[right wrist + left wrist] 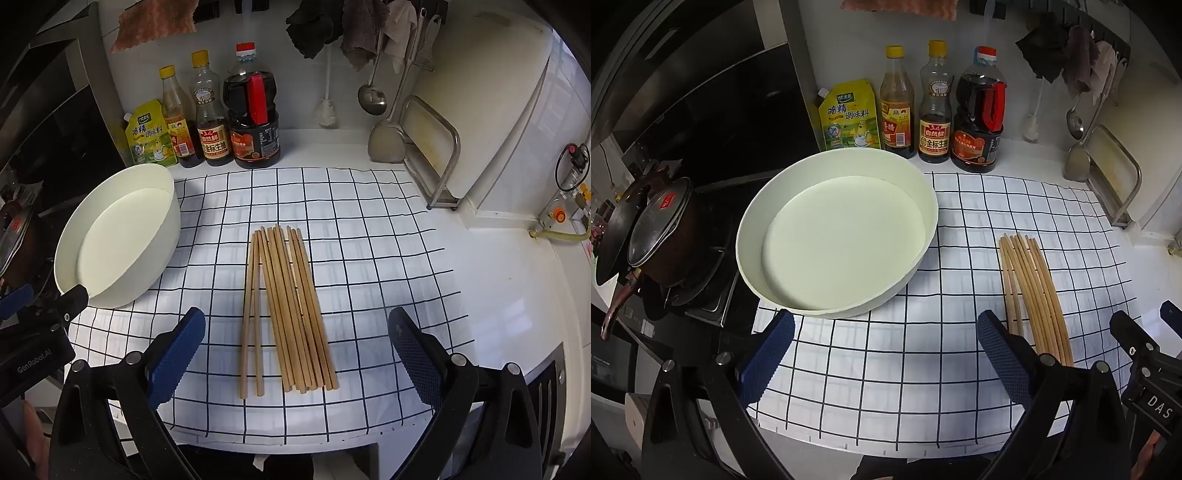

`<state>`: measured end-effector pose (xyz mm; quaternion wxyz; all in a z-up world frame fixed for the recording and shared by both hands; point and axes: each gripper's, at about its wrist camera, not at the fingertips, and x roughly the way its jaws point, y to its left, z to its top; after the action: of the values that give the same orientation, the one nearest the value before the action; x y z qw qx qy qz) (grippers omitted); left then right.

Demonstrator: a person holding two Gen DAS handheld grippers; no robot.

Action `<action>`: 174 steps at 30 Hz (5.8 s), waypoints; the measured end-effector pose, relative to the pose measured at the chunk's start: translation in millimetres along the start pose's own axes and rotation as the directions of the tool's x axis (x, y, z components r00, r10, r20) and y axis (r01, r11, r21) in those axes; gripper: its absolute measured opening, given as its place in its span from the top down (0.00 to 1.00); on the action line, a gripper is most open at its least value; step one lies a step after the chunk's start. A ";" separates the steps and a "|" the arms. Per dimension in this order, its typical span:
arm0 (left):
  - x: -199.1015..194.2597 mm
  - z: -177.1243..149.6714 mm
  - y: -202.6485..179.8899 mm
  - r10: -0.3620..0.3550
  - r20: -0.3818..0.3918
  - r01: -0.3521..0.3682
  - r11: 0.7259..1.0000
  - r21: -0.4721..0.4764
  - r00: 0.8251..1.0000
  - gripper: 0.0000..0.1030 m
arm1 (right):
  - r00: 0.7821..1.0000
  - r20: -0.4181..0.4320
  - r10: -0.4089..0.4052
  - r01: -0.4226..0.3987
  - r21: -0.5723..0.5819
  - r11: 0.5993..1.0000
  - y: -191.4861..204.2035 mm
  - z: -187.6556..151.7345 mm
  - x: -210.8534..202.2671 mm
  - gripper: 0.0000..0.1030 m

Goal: Organize utensils

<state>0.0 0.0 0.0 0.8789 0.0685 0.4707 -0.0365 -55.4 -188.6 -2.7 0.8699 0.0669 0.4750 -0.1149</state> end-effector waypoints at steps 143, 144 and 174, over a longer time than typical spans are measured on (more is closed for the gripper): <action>149.2 -39.1 -111.1 -0.082 -0.125 0.085 0.996 0.021 0.989 0.06 | 0.994 -0.112 0.008 -0.025 -0.150 0.988 -73.0 -21.4 178.1 0.09; 150.4 -39.0 -111.9 -0.081 -0.127 0.085 0.996 0.022 0.989 0.06 | 0.993 -0.117 0.001 -0.020 -0.157 0.987 -72.3 -21.5 180.4 0.09; 153.5 -41.0 -119.4 -0.102 -0.124 0.105 0.994 0.020 0.987 0.56 | 0.994 -0.068 0.085 -0.096 -0.190 0.977 -58.7 -29.7 171.4 0.56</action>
<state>36.0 -111.5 -160.6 0.8440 0.0577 0.5265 -0.0841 -5.4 -262.0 -163.4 0.8622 0.0070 0.5058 -0.0266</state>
